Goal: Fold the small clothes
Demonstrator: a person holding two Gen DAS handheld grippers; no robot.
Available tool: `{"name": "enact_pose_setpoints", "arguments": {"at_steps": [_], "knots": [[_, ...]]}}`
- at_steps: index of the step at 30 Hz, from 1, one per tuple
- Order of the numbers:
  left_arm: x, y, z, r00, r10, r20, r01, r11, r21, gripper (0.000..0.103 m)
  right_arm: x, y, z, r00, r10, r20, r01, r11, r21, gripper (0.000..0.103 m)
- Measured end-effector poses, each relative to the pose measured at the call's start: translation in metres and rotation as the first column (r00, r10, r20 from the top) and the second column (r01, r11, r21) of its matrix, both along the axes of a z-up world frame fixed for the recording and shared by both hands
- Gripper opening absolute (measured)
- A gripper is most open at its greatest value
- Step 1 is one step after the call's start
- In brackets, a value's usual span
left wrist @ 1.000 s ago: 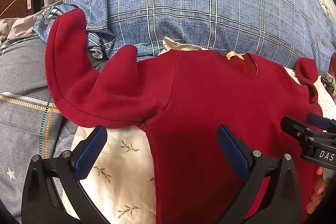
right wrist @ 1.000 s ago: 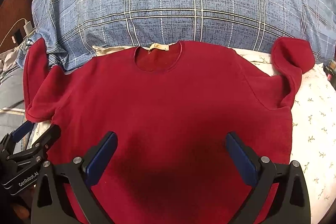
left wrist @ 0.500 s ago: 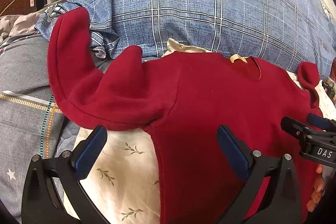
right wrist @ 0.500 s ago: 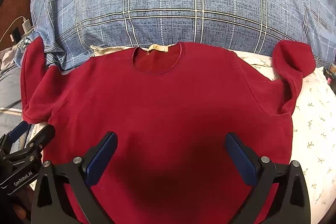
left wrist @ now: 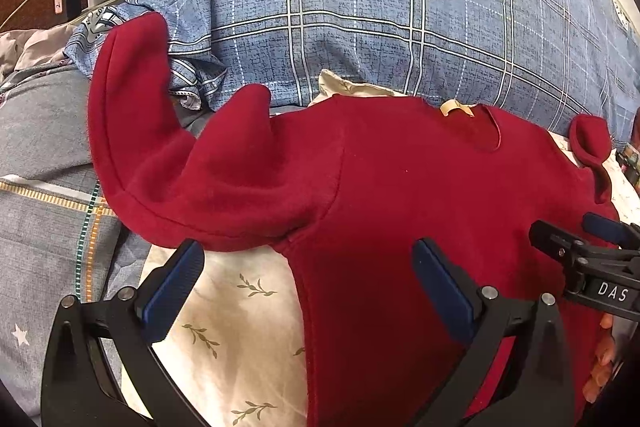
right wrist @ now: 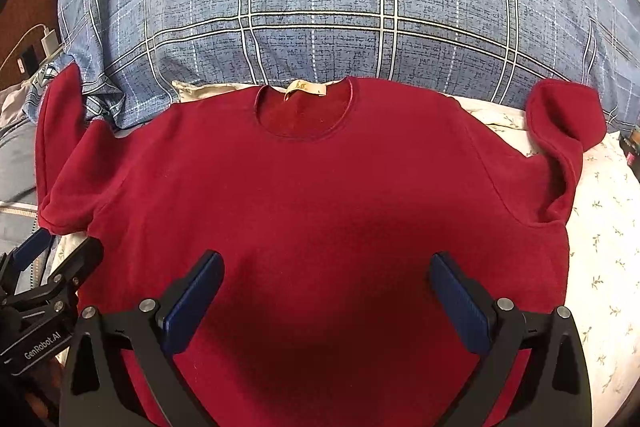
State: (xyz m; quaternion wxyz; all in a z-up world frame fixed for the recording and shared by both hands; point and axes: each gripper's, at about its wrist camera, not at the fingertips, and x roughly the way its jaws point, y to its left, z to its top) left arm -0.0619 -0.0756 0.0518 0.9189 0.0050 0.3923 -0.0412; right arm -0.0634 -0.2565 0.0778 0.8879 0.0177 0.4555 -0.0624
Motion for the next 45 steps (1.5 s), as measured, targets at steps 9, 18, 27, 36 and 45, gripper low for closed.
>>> {"name": "enact_pose_setpoints", "arguments": {"at_steps": [9, 18, 27, 36, 45], "knots": [[0.006, 0.025, 0.012, 0.997, 0.069, 0.024, -0.068, 0.997, -0.043, 0.103, 0.004, -0.001, -0.002, 1.000, -0.001, 0.001, 0.001, 1.000, -0.002, 0.102], [0.012, 0.053, 0.022, 0.989, 0.147, 0.023, -0.146, 0.988, -0.048, 0.103, 0.006, -0.003, 0.000, 1.000, 0.010, 0.011, -0.011, 0.999, 0.031, 0.102], [0.041, 0.132, 0.047, 0.937, 0.344, 0.060, -0.341, 0.938, -0.065, 0.103, 0.012, -0.002, 0.006, 1.000, 0.026, 0.017, -0.027, 0.998, 0.053, 0.102], [0.101, 0.174, 0.056, 0.919, 0.388, 0.068, -0.387, 0.922, -0.031, 0.103, 0.016, 0.002, 0.002, 0.999, 0.048, -0.006, -0.047, 0.997, 0.061, 0.102], [0.142, 0.162, 0.033, 0.940, 0.337, 0.046, -0.340, 0.938, 0.066, 0.071, 0.022, 0.008, -0.005, 0.997, 0.071, -0.034, -0.069, 0.996, 0.058, 0.102]]}}
